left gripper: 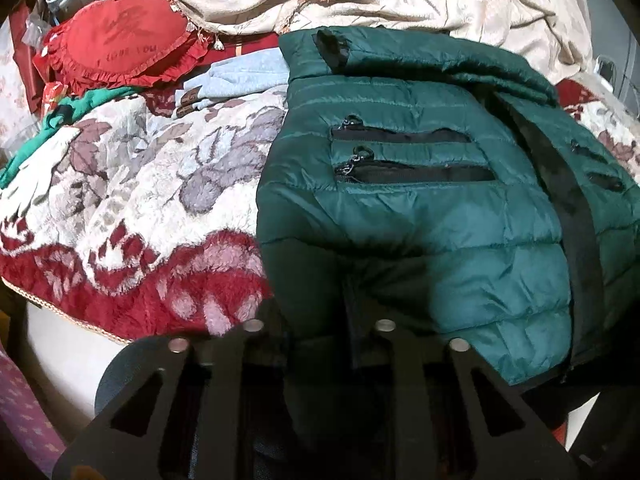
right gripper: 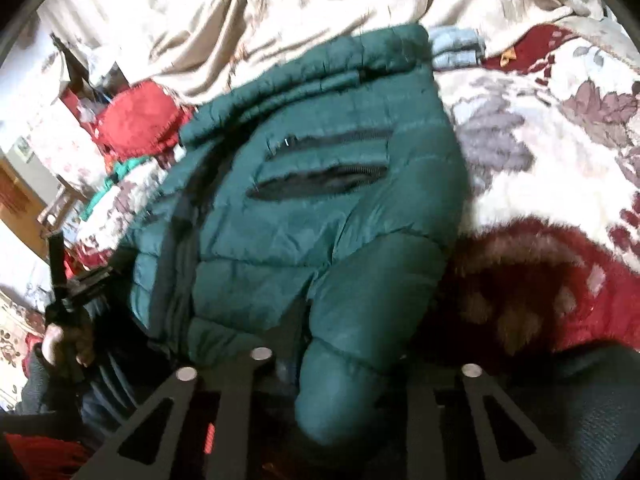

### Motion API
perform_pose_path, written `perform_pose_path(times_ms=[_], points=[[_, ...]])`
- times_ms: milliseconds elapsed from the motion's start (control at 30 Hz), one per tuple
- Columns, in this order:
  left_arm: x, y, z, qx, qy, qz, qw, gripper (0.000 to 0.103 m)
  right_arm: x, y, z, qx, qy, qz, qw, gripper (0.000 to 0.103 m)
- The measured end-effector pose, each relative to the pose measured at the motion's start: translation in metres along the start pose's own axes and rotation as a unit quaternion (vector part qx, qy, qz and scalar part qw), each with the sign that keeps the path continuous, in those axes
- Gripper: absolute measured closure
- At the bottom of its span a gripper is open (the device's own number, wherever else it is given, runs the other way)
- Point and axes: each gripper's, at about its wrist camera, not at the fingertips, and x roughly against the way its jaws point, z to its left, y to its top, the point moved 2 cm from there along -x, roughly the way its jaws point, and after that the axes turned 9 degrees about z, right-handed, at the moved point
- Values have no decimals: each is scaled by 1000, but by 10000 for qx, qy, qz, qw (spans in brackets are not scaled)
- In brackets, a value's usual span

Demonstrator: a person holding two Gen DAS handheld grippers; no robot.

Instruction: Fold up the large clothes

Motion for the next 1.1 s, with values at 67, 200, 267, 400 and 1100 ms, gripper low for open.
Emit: perform_pose_path(times_ms=[67, 200, 267, 400, 1100], points=[[3, 0, 1, 37, -49, -45, 10000, 87, 6, 0, 2, 17, 21, -116, 9999, 86], [23, 0, 10, 274, -314, -296, 9987, 88, 25, -1, 10, 141, 10, -370, 9992, 88], [36, -1, 22, 527, -559, -400, 9962, 88, 42, -1, 17, 213, 84, -550, 9982, 88], [61, -8, 41, 947, -776, -519, 9911, 89, 67, -2, 31, 294, 261, -660, 9970, 88], [52, -16, 60, 1254, -1347, -25, 9829, 30, 97, -11, 31, 249, 561, -880, 9942, 88]])
